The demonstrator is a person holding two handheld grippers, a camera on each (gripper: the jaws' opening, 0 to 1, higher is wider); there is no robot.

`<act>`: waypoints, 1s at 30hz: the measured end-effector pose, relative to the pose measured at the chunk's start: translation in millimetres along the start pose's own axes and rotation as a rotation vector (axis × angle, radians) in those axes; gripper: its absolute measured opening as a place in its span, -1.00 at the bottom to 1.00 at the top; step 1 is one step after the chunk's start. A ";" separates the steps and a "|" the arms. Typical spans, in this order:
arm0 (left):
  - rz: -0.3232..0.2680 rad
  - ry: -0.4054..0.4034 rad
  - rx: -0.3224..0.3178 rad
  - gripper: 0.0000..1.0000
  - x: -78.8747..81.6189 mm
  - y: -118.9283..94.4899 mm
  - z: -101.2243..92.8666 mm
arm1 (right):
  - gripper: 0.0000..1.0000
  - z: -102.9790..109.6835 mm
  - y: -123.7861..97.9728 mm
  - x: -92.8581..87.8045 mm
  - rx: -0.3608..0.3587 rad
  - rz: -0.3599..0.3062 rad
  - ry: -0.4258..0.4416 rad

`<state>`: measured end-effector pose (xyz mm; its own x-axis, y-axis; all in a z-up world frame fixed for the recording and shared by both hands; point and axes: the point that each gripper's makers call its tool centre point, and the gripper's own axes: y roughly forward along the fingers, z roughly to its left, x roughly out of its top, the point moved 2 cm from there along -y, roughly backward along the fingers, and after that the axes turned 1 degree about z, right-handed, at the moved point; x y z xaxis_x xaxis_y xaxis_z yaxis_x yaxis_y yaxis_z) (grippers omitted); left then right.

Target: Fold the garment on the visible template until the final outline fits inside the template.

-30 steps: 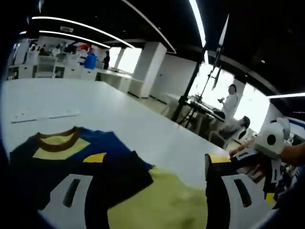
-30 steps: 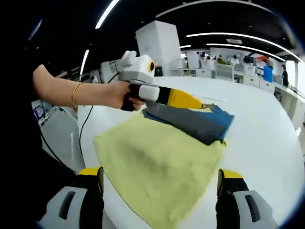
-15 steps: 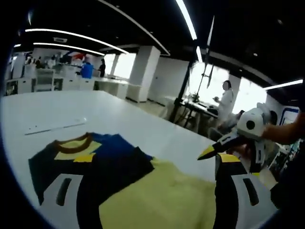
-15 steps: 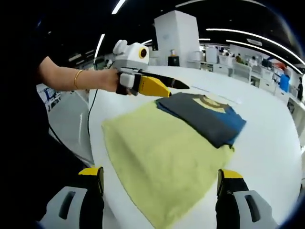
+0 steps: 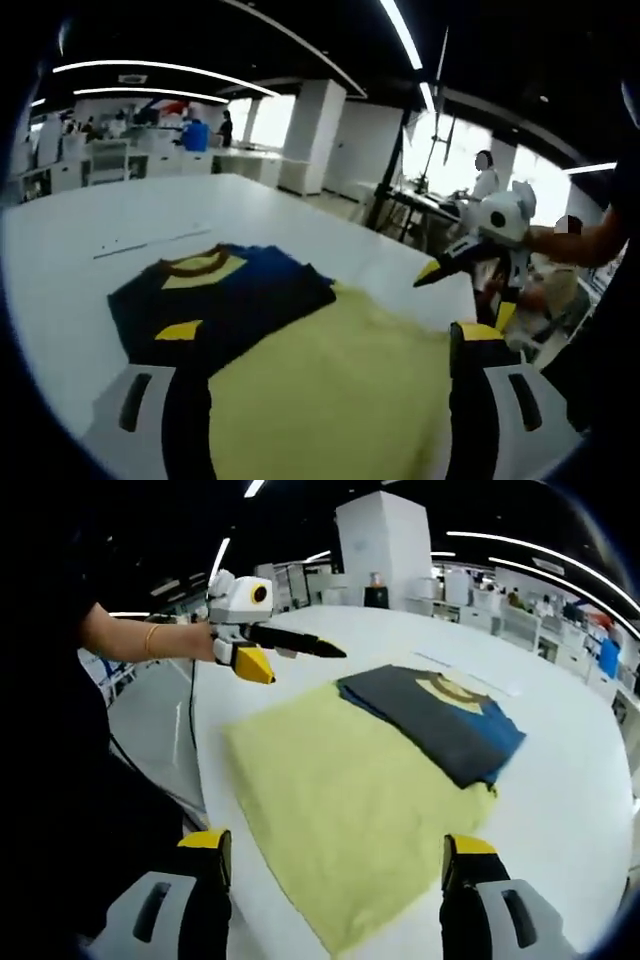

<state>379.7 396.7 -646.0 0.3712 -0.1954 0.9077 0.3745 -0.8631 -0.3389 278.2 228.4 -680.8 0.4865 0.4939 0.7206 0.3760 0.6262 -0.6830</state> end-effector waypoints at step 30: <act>0.294 0.158 -0.030 0.27 -112.3 -66.9 -38.6 | 0.19 11.7 23.4 -50.9 0.015 0.214 -0.149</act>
<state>280.2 458.4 -715.7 0.3224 -0.5056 0.8003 0.2445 -0.7723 -0.5864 253.0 224.9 -732.1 0.4319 0.6988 0.5702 0.2649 0.5060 -0.8208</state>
